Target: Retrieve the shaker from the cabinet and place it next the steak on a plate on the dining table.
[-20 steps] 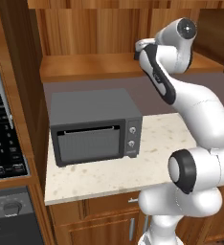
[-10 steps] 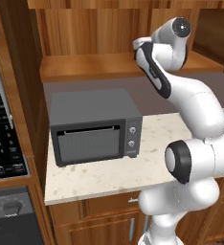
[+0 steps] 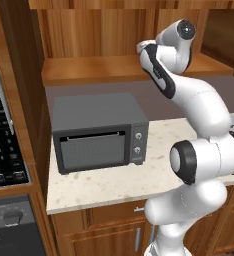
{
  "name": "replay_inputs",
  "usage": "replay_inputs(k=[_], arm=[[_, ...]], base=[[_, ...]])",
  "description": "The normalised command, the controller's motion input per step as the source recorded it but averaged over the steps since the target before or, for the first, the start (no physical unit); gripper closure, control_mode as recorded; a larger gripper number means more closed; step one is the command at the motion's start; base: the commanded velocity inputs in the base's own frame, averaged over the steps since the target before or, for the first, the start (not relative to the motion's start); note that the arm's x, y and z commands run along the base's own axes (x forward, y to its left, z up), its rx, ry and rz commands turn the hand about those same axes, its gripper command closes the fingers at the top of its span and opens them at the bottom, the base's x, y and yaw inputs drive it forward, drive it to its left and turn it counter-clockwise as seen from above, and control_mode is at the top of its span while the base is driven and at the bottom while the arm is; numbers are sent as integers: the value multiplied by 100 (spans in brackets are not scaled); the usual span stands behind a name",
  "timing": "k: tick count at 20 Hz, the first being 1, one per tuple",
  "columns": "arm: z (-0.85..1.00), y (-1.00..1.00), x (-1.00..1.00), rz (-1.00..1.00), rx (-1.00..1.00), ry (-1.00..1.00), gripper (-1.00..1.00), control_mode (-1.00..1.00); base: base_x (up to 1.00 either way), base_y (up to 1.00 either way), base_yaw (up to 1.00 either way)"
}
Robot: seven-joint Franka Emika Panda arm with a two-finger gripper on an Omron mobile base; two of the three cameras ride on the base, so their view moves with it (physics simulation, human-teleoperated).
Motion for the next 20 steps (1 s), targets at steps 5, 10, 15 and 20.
replay_inputs(k=[5, 10, 15, 20], arm=[[-15, -2, 27, 1, 0, 0, -100, -100], [-10, 0, 50, 1, 0, 0, -100, -100], [-2, -8, 45, 1, 0, 0, -100, -100], [-2, -8, 35, 3, 0, 0, -100, -100]], base=[[0, 0, 0], [0, 0, 0], [0, 0, 0], [0, 0, 0]])
